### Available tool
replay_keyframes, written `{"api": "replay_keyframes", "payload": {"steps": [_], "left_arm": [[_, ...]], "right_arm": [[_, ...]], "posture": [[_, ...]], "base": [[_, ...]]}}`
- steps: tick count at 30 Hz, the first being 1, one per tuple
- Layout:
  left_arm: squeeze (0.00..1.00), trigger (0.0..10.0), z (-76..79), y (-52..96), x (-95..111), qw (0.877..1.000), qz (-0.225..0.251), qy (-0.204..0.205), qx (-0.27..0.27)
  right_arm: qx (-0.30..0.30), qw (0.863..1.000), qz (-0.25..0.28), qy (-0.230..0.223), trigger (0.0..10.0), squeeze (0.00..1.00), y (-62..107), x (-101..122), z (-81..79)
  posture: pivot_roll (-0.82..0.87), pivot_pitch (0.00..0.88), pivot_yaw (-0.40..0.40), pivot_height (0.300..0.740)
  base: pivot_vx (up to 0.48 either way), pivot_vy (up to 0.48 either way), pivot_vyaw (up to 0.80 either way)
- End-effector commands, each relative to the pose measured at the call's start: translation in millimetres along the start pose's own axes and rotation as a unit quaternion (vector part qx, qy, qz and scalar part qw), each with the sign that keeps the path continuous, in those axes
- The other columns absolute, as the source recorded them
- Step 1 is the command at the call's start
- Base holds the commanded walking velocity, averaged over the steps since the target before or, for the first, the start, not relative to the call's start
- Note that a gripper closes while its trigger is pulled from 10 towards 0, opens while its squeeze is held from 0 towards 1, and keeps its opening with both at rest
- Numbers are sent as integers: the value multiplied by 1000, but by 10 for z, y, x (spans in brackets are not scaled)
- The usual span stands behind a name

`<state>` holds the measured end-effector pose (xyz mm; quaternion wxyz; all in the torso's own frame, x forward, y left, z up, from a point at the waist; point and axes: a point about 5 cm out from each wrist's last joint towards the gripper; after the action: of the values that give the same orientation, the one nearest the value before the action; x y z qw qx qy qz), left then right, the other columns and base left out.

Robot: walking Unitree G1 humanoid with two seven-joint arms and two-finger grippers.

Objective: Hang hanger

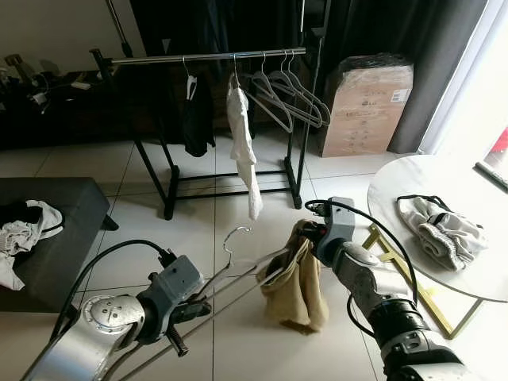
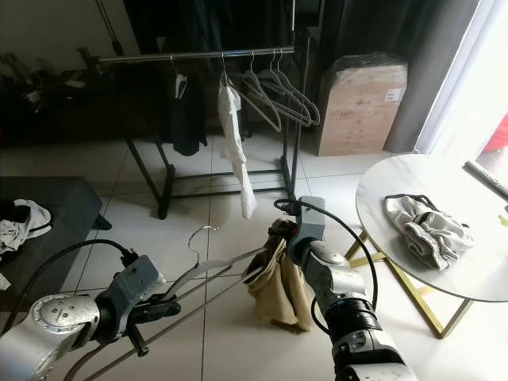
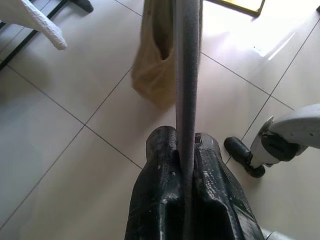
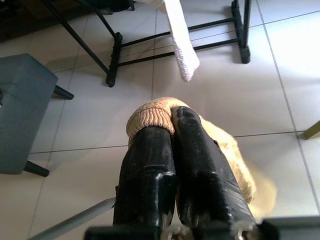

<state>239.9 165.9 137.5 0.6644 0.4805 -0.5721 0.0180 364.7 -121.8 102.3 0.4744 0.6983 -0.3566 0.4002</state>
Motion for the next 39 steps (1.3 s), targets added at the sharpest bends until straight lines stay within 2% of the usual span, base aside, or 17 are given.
{"api": "replay_keyframes", "payload": {"steps": [1, 7, 13, 16, 22, 28, 31, 34, 39], "left_arm": [[0, 10000, 52, 2, -11, 1000, 0, -8, -16], [0, 10000, 116, 31, -13, 999, -6, -14, -41], [0, 10000, 90, 49, -25, 999, -13, -18, -31], [0, 10000, 17, -9, 22, 1000, 1, -18, 14], [0, 10000, 23, -136, 183, 998, 34, -2, 56], [0, 10000, 130, -195, 191, 999, 36, 1, 32], [0, 10000, 127, -213, 175, 999, 33, 2, 40], [0, 10000, 102, -248, 223, 997, 49, 9, 56], [0, 10000, 55, -312, 345, 992, 91, 24, 85]], "right_arm": [[2, 1000, 10, 6, 10000, 0, -5, 42, -25], [-8, 1000, 3, 7, 10000, 0, -4, -13, 31], [-14, 1000, -1, 2, 10000, 0, -6, -35, 47], [-6, 1000, 2, -1, 10000, 0, -12, -22, 4], [-1, 1000, 3, -7, 10000, 0, -16, -45, -68], [-7, 1000, 1, -14, 10000, 0, -2, -63, -45], [-3, 1000, 4, -25, 10000, 0, 2, -51, -48], [15, 1000, 11, -25, 10000, 0, 16, 13, -115], [57, 995, 28, -75, 10000, 0, 78, 127, -296]], "posture": [[8, 136, 12, 740], [12, 129, 14, 740], [15, 123, 16, 740], [14, 122, 16, 740], [10, 127, 13, 740], [4, 133, 12, 740], [3, 133, 12, 740], [2, 136, 11, 740], [-2, 141, 8, 740]], "base": [[0, 0, 0], [0, 0, 0], [0, 0, 0], [0, 0, 0], [0, 0, 0], [0, 0, 0], [0, 0, 0], [0, 0, 0], [0, 0, 0]]}}
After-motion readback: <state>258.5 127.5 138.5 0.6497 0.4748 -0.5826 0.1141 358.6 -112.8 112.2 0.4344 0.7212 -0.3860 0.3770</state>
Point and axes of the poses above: a point about 5 cm out from each wrist's last joint towards the gripper, its own y axis pointing back from the gripper into the wrist, its own x axis along the axis of the wrist's last joint, z = x × y, and after that the axes turned 4 degrees about y, right-handed
